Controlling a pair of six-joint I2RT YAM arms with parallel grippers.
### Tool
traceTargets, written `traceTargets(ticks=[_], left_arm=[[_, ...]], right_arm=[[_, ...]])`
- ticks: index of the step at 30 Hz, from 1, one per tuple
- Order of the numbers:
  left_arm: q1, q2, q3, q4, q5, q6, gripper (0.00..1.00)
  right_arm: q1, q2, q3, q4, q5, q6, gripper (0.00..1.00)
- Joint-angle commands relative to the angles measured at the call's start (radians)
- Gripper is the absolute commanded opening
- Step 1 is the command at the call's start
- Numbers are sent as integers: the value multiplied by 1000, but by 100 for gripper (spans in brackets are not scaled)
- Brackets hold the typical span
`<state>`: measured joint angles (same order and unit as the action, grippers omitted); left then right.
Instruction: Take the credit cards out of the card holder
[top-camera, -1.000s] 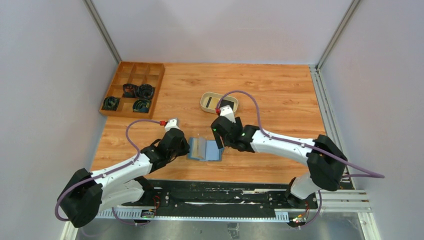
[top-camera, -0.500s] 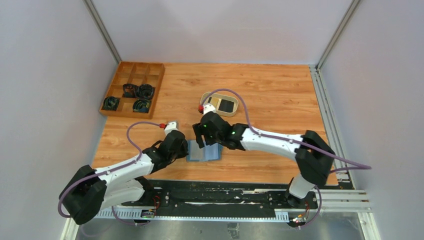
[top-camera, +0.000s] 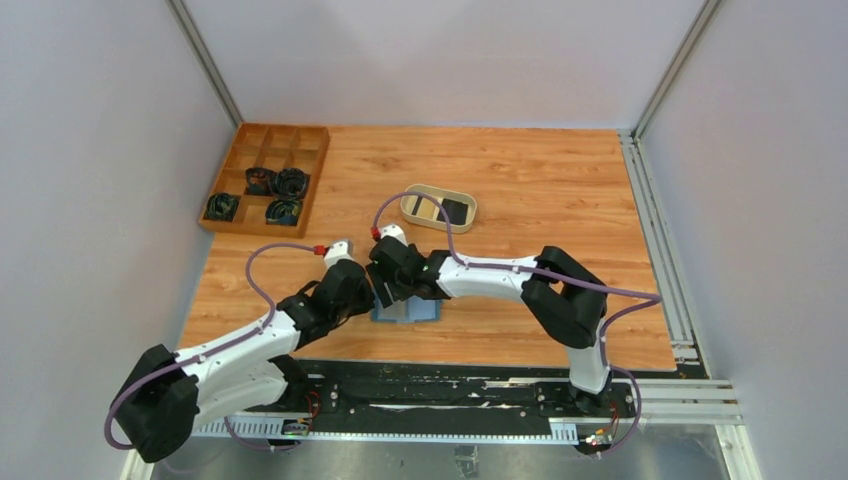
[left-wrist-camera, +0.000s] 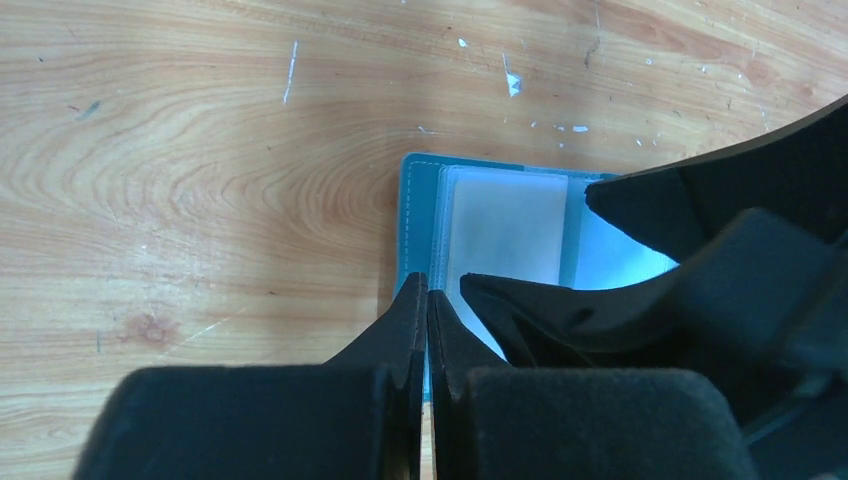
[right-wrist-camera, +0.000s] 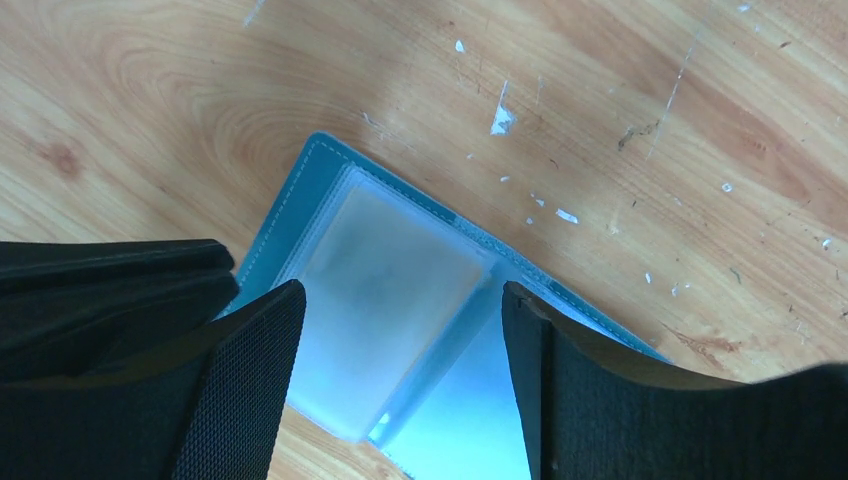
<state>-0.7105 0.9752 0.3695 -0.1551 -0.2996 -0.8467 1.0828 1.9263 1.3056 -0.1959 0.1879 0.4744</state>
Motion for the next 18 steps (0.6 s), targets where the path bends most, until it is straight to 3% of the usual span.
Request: traceTargets(ticks=[1, 14, 15, 18], left_arm=[[-12, -23, 44, -29, -34, -7, 0], [-11, 22, 73, -42, -30, 20, 0], [-12, 34, 67, -27, -6, 18, 3], [-12, 64, 48, 18, 47, 0, 35]], right_arm=[[22, 33, 13, -56, 43, -22, 76], [20, -63, -173, -74, 116, -93, 77], [19, -61, -183, -59, 105, -89, 77], [8, -63, -219, 1, 40, -60, 77]])
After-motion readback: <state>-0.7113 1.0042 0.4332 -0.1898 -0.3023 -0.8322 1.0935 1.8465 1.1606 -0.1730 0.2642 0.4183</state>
